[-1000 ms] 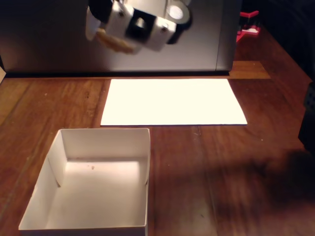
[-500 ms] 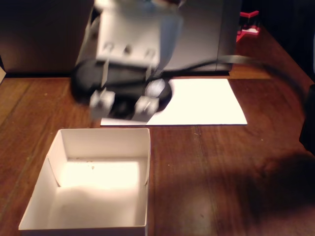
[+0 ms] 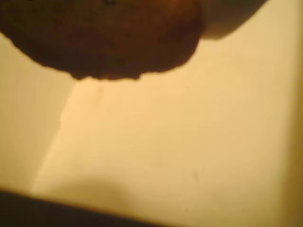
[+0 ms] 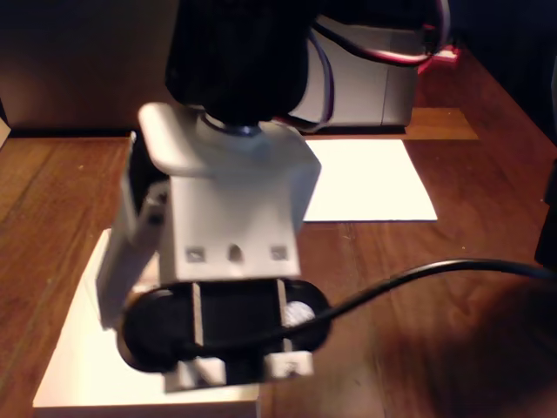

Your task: Grasp a mini cookies block and put it in the white box.

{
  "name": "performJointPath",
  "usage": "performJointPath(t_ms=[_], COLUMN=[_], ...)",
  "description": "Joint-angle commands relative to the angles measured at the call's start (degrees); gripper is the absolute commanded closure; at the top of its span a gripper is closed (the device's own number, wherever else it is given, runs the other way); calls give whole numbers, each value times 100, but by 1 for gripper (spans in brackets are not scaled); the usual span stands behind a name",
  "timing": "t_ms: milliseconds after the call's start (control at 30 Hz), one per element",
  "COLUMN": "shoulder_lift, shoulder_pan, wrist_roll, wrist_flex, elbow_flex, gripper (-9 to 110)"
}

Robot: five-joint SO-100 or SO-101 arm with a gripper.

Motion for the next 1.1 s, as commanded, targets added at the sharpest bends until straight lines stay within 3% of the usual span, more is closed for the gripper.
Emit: performJointPath(t_ms=[0, 1067], shoulder_lift=[290, 105], shoulder_pan=[62, 1274], wrist_roll=[158, 193], wrist_flex=[-97, -18], elbow_flex=[-316, -387], gripper=[80, 80])
